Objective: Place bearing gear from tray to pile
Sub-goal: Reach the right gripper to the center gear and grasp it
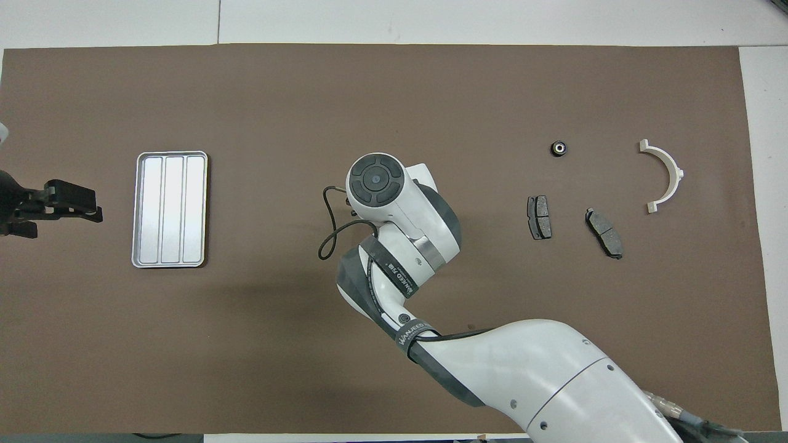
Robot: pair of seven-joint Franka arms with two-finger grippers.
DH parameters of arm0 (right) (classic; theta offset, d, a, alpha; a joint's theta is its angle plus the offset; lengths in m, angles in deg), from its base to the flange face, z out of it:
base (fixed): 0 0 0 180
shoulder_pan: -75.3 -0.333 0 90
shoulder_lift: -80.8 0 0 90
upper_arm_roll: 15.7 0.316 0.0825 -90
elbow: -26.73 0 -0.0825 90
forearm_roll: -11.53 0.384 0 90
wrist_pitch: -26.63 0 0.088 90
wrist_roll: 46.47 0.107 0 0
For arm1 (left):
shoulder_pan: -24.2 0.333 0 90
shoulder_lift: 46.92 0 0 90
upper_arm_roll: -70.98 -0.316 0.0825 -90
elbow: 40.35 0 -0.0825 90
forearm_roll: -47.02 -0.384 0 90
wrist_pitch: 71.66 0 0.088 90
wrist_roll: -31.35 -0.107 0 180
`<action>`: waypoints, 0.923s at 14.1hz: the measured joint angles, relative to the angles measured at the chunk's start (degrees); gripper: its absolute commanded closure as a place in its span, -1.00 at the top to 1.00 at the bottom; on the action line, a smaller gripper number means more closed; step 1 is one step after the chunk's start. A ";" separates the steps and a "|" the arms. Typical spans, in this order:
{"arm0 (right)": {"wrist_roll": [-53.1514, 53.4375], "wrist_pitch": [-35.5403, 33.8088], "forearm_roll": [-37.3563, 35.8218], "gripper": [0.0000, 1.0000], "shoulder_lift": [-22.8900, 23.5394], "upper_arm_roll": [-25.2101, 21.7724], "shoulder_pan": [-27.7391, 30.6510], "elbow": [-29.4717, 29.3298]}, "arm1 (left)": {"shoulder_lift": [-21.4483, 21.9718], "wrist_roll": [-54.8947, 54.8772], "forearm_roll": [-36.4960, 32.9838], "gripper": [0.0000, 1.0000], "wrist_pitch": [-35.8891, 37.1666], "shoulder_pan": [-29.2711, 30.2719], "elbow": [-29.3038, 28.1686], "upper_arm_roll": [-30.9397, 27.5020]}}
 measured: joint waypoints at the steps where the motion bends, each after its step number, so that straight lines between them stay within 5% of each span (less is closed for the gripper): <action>1: 0.00 0.03 -0.07 0.99 0.42 -0.04 0.00 -0.27 | 0.04 -0.11 0.01 1.00 0.00 -0.01 -0.01 0.17; 5: 0.00 0.04 -0.24 0.93 1.44 -0.31 0.12 -1.70 | 0.73 -0.17 0.02 1.00 0.23 -0.04 0.26 1.98; 9: 0.00 0.04 -0.62 0.55 2.28 -0.33 0.20 -2.77 | 1.43 -0.18 0.02 1.00 1.41 -0.03 2.07 2.16; 12: 0.16 0.04 -0.63 0.52 2.61 -0.33 0.18 -3.05 | 1.56 -0.23 0.02 1.00 1.42 -0.03 2.13 2.34; 13: 0.28 0.04 -0.63 0.37 2.62 -0.33 0.17 -3.06 | 1.56 -0.23 0.02 1.00 1.42 -0.03 2.12 2.35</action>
